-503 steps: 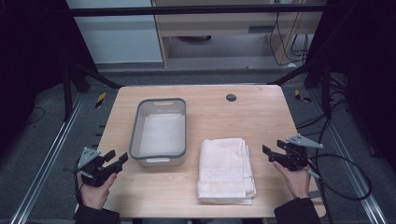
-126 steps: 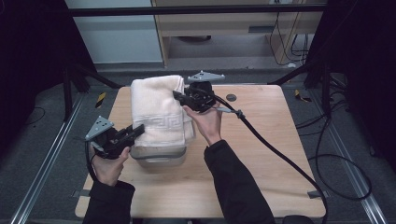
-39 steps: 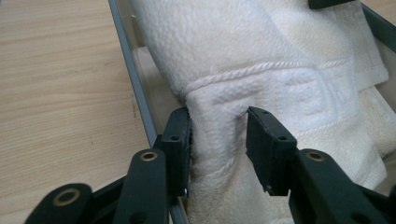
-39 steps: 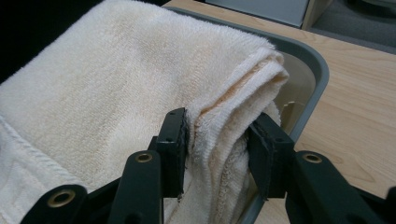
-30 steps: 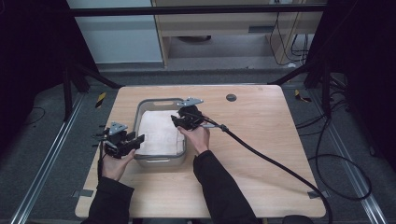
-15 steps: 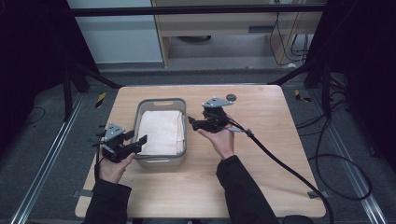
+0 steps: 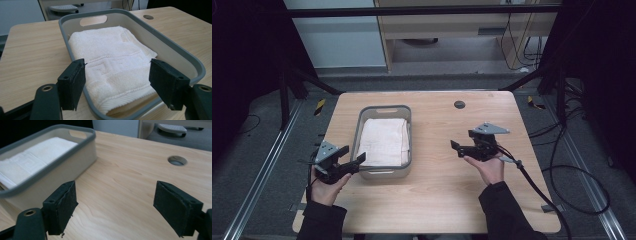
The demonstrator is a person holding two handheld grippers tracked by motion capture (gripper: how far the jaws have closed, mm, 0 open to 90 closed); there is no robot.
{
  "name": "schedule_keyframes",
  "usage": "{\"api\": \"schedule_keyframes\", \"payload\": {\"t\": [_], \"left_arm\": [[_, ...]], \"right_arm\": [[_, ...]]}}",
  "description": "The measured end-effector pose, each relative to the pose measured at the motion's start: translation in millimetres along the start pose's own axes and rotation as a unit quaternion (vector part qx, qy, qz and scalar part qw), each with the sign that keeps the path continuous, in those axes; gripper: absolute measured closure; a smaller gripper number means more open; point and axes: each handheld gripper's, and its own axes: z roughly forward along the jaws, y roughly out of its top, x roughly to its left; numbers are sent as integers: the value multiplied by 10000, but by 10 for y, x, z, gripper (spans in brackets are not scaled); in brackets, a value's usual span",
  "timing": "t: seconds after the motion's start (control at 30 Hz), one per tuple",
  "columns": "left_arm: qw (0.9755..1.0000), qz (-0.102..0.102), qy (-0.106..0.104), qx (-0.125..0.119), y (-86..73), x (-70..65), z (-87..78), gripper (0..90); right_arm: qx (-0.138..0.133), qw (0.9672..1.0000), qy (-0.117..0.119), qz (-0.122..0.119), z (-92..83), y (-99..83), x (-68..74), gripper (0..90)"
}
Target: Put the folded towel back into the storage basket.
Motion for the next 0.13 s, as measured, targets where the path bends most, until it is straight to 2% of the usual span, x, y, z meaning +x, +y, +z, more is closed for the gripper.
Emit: {"api": "schedule_keyframes", "payload": {"t": [0.13], "left_arm": [[9998,59,80,-174,-90,56,-101,276]], "right_arm": [[-10,9998,-146,96,-217,-227,-163,181]]}}
